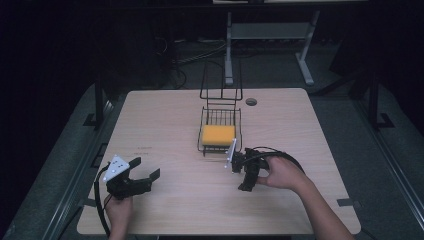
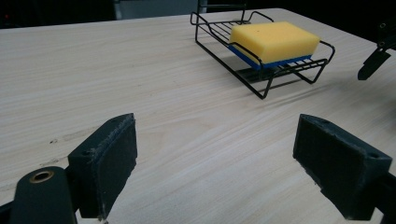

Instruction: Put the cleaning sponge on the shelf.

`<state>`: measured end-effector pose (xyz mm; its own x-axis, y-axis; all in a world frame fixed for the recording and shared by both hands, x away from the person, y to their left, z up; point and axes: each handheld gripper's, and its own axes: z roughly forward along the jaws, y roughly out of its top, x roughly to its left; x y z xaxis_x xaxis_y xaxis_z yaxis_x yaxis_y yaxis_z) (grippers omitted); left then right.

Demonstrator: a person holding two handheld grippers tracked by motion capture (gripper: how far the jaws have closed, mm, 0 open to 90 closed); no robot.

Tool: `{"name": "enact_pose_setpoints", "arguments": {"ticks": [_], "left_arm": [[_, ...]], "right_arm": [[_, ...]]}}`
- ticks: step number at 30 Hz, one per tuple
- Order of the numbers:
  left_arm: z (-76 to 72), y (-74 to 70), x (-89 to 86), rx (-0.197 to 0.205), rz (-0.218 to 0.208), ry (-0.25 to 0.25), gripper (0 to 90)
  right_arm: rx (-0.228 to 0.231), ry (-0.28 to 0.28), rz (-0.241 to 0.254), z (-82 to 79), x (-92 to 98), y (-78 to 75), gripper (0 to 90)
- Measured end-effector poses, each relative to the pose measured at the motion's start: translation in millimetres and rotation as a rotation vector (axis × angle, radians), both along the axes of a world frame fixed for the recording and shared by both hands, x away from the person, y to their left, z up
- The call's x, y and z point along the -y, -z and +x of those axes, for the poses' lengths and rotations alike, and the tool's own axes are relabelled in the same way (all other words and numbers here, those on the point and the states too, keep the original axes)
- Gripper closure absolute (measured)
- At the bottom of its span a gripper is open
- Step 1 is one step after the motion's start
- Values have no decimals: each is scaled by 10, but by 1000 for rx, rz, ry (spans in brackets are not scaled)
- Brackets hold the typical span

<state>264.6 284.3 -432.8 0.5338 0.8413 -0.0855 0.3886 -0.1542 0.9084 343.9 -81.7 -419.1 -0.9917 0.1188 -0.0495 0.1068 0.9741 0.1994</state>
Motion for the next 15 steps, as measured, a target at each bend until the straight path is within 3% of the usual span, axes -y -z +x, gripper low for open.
{"name": "enact_pose_setpoints", "arguments": {"ticks": [15], "left_arm": [[-1, 0, 1, 0, 4, 0, 130]], "right_arm": [[22, 16, -3, -157, 153, 11, 154]]}}
